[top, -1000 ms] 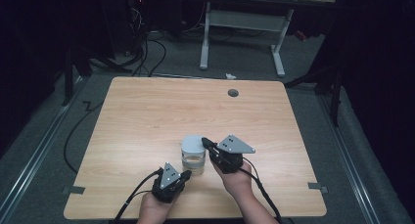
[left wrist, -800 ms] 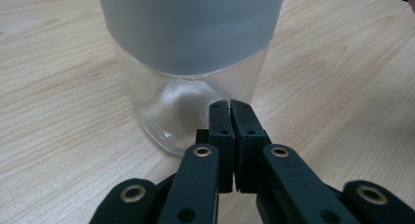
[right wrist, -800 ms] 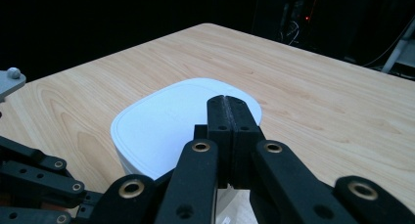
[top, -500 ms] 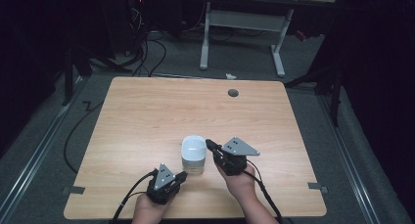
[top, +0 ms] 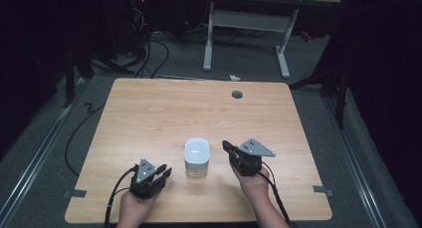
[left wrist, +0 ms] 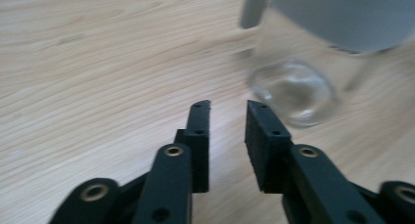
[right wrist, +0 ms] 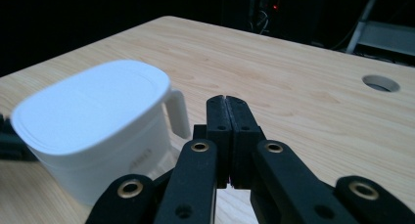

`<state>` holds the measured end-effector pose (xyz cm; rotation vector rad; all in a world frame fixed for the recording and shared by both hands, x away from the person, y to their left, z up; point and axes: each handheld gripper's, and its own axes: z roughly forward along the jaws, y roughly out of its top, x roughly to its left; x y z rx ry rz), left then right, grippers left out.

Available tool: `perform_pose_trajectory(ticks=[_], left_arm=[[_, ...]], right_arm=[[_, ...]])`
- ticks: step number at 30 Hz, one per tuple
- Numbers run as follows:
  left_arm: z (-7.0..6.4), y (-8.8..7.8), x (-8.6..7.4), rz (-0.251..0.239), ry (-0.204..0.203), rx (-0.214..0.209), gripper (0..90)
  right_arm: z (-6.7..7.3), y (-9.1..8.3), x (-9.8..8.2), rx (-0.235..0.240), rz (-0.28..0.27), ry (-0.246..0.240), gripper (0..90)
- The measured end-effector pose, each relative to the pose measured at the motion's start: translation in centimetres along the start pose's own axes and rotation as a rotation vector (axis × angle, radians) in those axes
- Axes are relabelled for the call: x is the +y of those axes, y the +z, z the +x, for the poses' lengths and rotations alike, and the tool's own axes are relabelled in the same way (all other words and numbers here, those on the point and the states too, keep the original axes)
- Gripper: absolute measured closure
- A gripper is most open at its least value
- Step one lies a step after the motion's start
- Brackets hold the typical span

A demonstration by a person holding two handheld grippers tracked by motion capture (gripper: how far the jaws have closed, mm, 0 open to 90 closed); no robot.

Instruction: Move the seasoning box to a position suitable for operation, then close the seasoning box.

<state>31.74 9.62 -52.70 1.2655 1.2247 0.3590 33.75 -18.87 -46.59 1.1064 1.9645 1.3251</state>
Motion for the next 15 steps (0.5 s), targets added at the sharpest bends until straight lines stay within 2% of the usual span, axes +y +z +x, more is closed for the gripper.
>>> perform_pose_trajectory(ticks=[1, 6, 8, 9, 10, 11, 15], left_arm=[[1.0, -0.1, 0.6, -0.002, -0.007, 0.022, 67.6], [3.6, -0.4, 2.1, -0.024, 0.023, 0.09, 60.5], [4.1, -0.6, 2.4, -0.03, 0.025, 0.099, 57.5], [5.0, -0.8, 2.9, -0.045, 0.03, 0.126, 56.7], [5.0, -0.8, 2.9, -0.045, 0.03, 0.126, 56.1], [5.6, -0.9, 3.2, -0.056, 0.028, 0.145, 55.6], [6.3, -1.0, 3.5, -0.071, 0.033, 0.168, 53.8]], right_arm=[[-0.3, 0.0, -0.1, -0.006, 0.005, -0.005, 89.4], [-1.4, -0.1, -0.5, -0.033, 0.025, 0.003, 88.2], [-1.7, -0.2, -0.7, -0.036, 0.027, 0.002, 87.6], [-2.4, -0.5, -0.9, -0.048, 0.04, 0.009, 85.1], [-2.6, -0.6, -1.0, -0.052, 0.046, 0.01, 83.0], [-3.0, -0.8, -1.2, -0.062, 0.053, 0.009, 80.4], [-5.3, -2.0, -2.5, -0.137, 0.082, 0.044, 70.2]])
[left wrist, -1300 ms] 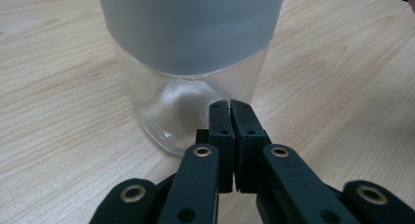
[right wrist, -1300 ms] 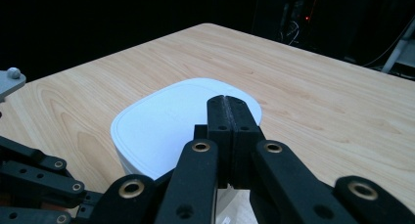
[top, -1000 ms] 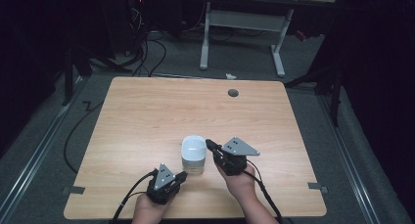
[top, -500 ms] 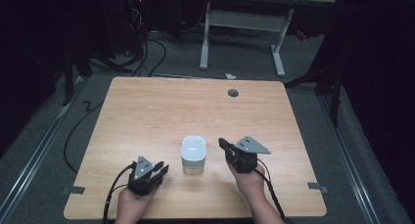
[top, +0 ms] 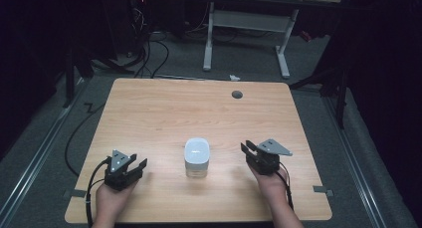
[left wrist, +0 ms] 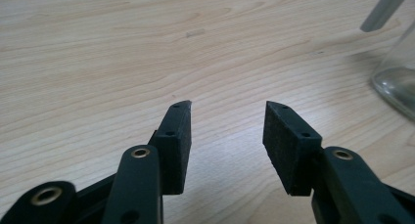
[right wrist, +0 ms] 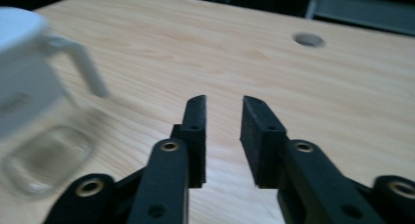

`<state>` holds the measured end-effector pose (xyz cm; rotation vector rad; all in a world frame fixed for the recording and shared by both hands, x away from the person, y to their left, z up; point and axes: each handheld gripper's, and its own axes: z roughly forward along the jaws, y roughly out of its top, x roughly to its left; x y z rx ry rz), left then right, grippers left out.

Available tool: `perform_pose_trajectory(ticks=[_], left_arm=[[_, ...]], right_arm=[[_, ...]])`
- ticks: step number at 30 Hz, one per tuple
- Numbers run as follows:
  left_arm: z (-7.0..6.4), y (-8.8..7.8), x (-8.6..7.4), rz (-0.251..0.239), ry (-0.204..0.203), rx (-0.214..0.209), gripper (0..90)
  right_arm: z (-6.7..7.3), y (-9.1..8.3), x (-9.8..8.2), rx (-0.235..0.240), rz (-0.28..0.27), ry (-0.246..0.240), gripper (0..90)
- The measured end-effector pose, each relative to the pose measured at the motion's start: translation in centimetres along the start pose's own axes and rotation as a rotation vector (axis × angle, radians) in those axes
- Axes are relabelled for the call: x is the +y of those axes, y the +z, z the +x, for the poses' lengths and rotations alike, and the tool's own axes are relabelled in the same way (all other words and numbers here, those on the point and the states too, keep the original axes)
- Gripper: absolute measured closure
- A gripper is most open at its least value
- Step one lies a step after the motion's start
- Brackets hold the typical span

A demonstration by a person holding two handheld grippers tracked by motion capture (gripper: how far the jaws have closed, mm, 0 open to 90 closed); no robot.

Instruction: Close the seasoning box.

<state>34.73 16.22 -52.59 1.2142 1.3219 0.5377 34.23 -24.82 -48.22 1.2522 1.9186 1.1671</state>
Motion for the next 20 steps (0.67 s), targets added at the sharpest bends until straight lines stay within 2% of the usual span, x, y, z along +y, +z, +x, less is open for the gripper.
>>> perform_pose_trajectory(ticks=[2, 4, 5, 6, 9, 10, 11, 12, 14, 16, 20], left_arm=[[0.3, 0.1, -0.1, 0.007, 0.014, 0.013, 52.8], [0.5, 0.1, -0.2, 0.009, 0.006, 0.015, 52.1], [0.5, 0.1, -0.2, 0.009, 0.006, 0.015, 52.0], [0.4, -0.2, -0.3, 0.009, 0.011, 0.015, 51.7], [0.2, -0.5, -0.4, 0.005, 0.026, 0.013, 51.4], [0.0, -0.5, -0.4, 0.006, 0.029, 0.013, 51.3], [-0.1, -0.5, -0.4, 0.003, 0.026, 0.012, 51.2], [-0.3, -0.5, -0.4, -0.003, 0.019, 0.007, 51.1], [-0.7, -0.4, -0.8, 0.001, 0.025, 0.006, 50.9], [-1.0, -0.3, -1.2, 0.013, 0.028, 0.005, 50.9], [-1.2, -0.3, -1.3, 0.02, 0.046, 0.0, 50.6]], right_arm=[[-1.2, -0.5, -0.8, -0.03, 0.006, 0.029, 65.9], [-2.6, -1.2, -2.0, -0.071, 0.02, 0.053, 60.6], [-2.6, -1.2, -2.0, -0.071, 0.02, 0.053, 60.6], [-3.4, -2.4, -3.4, -0.119, 0.044, 0.046, 55.0], [-3.8, -4.3, -5.4, -0.144, 0.016, 0.083, 52.1], [-3.9, -4.8, -6.1, -0.149, 0.004, 0.101, 52.0], [-4.0, -5.1, -6.4, -0.136, 0.01, 0.123, 50.5], [-4.2, -5.1, -6.4, -0.111, 0.019, 0.119, 49.1], [-4.5, -5.2, -6.4, -0.123, 0.014, 0.117, 48.6], [-4.9, -5.2, -6.5, -0.121, 0.013, 0.158, 46.9], [-5.0, -4.6, -6.8, -0.123, 0.041, 0.124, 42.3]])
